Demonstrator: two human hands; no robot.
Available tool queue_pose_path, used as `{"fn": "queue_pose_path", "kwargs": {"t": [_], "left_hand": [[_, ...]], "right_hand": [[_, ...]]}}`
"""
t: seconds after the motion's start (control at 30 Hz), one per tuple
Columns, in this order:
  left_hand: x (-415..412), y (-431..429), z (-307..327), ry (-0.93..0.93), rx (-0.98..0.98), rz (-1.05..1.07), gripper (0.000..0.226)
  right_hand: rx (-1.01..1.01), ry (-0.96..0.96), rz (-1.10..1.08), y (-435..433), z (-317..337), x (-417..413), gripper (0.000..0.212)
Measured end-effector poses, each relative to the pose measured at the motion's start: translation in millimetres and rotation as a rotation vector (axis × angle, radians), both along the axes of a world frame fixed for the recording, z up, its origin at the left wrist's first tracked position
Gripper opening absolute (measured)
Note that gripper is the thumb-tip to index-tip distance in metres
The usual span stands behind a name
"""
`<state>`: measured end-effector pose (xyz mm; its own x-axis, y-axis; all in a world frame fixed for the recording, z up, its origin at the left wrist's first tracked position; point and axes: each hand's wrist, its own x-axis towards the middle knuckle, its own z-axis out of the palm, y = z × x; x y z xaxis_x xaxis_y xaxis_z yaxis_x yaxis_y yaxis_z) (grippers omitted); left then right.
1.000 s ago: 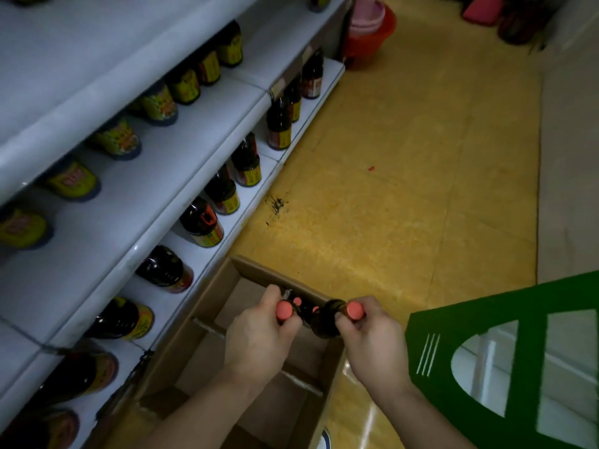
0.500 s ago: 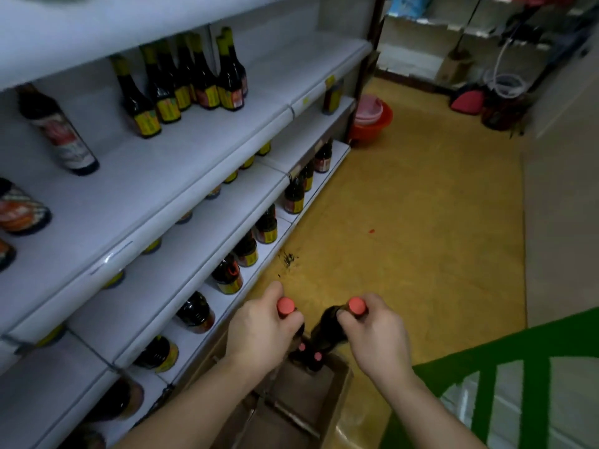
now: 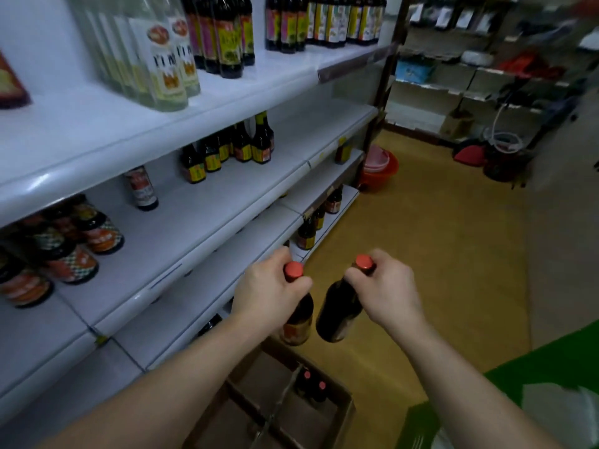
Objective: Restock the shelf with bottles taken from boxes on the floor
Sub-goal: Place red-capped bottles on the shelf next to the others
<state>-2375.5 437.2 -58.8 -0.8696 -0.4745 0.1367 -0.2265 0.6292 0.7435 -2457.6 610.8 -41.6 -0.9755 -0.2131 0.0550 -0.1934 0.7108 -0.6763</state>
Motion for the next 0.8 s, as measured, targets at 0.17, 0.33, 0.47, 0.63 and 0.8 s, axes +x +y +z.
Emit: {"fn": "queue_pose_path", "kwargs": {"t": [0.17,0.33,0.47,0.63,0.8], "left_hand": [[10,-10,55,0.096,-0.045,-0.006,0.033],[18,-20,107,0.187,-0.052,-0.016,0.032],[22,-30,138,0.289,-0.029,-0.008,0.030],[27,-34,182,0.334,-0.043,0.010,0.028],[38,-32,211,0.388,-0.116,0.072,0.026]], "right_hand": [[-0.021,0.075,0.087,-2,60,2,0.022],[-0.009,0.176,0.154,-3,119,7,0.032],[-0.022,0.240,0.182,-5,167,8,0.030],[-0.074,0.313,0.230,-10,218,9,0.030],[-0.108,0.243,0.294,-14,244,12,0.033]]}}
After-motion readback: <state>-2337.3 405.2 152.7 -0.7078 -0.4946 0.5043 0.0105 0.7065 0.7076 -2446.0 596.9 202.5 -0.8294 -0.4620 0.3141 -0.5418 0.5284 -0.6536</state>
